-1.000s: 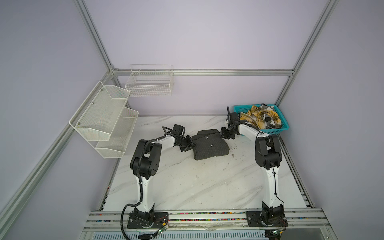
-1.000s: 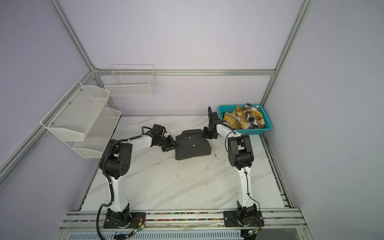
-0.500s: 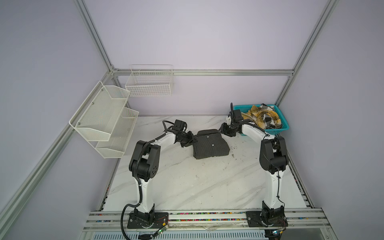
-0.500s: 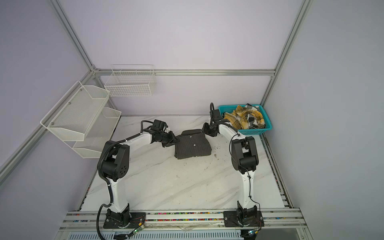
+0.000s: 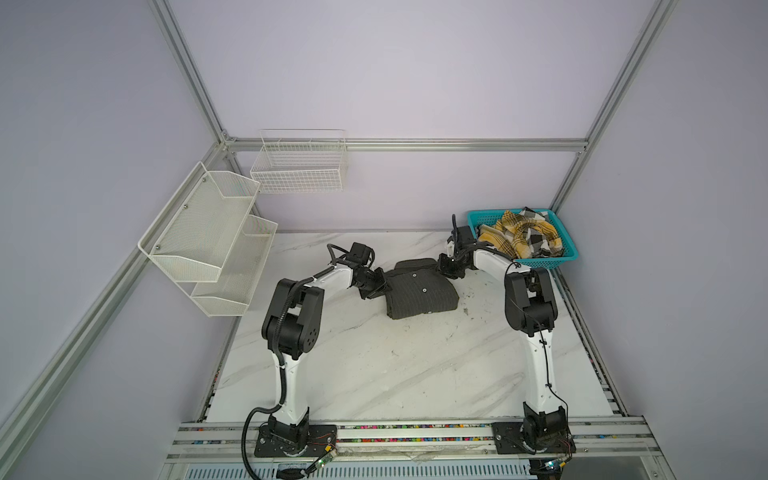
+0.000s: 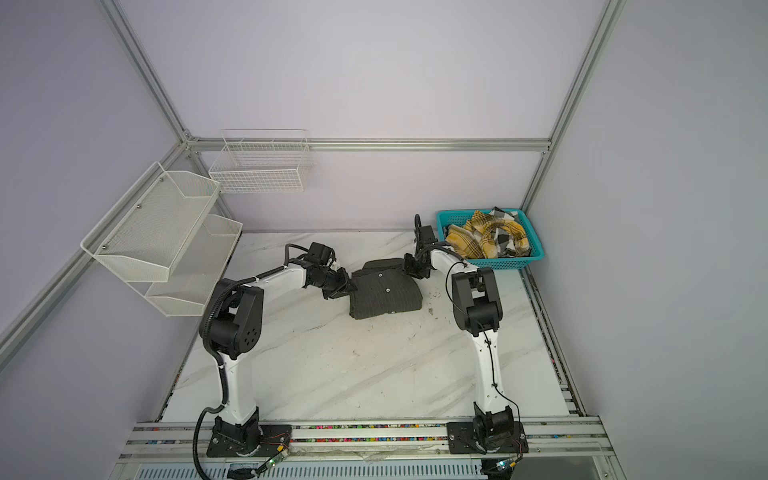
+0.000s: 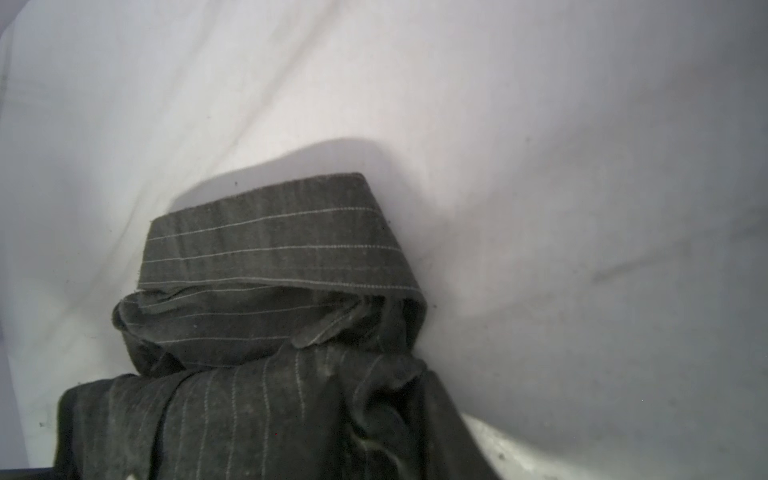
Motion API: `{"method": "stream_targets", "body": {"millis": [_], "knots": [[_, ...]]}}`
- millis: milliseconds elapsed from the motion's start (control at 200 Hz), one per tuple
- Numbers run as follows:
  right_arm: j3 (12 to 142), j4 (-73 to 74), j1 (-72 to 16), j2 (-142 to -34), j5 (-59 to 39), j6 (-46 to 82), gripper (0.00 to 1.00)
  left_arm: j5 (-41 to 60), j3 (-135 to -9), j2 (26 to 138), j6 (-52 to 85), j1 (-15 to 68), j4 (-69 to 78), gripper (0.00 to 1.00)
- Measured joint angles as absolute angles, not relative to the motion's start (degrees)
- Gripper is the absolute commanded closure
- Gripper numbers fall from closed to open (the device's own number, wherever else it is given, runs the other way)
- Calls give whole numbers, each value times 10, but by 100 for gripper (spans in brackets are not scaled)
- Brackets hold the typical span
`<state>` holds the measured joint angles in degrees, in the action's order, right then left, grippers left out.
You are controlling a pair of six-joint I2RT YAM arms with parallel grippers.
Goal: Fold and stack the long sleeve shirts
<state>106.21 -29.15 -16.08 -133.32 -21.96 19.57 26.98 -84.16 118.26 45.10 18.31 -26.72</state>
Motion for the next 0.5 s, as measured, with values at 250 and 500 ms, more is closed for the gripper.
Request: {"method": "stream_targets", "body": {"millis": [250,500], "knots": [[1052,-290,-165,-1310,-205,196,100,265,-862,1184,442,188,-279,90],[1022,-271,-165,-1231,-187,208,100,247,-889,1184,436,200,-281,96]]}}
